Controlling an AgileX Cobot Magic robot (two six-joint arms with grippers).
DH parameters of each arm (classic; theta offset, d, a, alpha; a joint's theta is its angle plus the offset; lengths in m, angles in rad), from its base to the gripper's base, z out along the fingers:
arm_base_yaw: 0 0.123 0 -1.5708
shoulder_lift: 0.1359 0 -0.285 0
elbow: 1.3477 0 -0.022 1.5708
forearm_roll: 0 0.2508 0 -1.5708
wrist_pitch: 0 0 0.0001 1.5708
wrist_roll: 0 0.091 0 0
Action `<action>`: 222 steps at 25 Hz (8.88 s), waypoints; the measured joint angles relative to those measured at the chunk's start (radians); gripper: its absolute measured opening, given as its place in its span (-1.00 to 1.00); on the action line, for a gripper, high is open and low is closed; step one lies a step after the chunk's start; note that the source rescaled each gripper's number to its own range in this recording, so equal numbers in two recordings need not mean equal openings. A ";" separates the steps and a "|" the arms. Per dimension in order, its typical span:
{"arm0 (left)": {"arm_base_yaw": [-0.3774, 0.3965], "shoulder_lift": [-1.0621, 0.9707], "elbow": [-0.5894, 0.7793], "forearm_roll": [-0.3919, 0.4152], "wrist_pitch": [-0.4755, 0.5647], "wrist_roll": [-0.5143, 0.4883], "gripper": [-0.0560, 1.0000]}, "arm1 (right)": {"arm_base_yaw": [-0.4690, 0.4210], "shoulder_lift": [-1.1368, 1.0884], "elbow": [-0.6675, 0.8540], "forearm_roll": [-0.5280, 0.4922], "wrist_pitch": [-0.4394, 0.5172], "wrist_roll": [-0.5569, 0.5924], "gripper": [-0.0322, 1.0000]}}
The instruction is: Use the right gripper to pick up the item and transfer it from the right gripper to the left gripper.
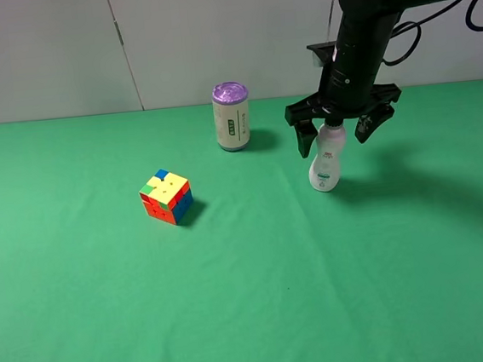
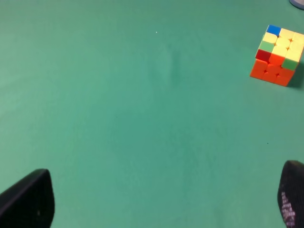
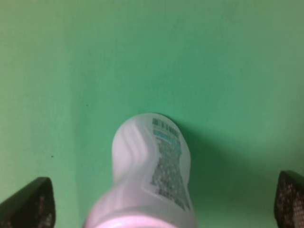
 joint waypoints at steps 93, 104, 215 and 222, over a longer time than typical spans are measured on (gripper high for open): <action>0.000 0.000 0.000 0.000 0.000 0.000 0.96 | -0.163 -0.499 0.570 1.296 -0.130 -1.044 -0.82; 0.000 0.000 0.000 0.000 0.000 0.000 0.96 | -0.163 -0.502 0.570 1.304 -0.108 -1.044 -0.82; -0.489 1.845 -0.636 -1.535 -0.609 2.357 0.68 | -0.163 -0.502 0.570 1.250 -0.119 -1.067 -0.82; -0.489 1.846 -0.637 -1.528 -0.622 2.324 -0.84 | -0.164 -0.502 0.569 1.250 -0.136 -1.067 -0.82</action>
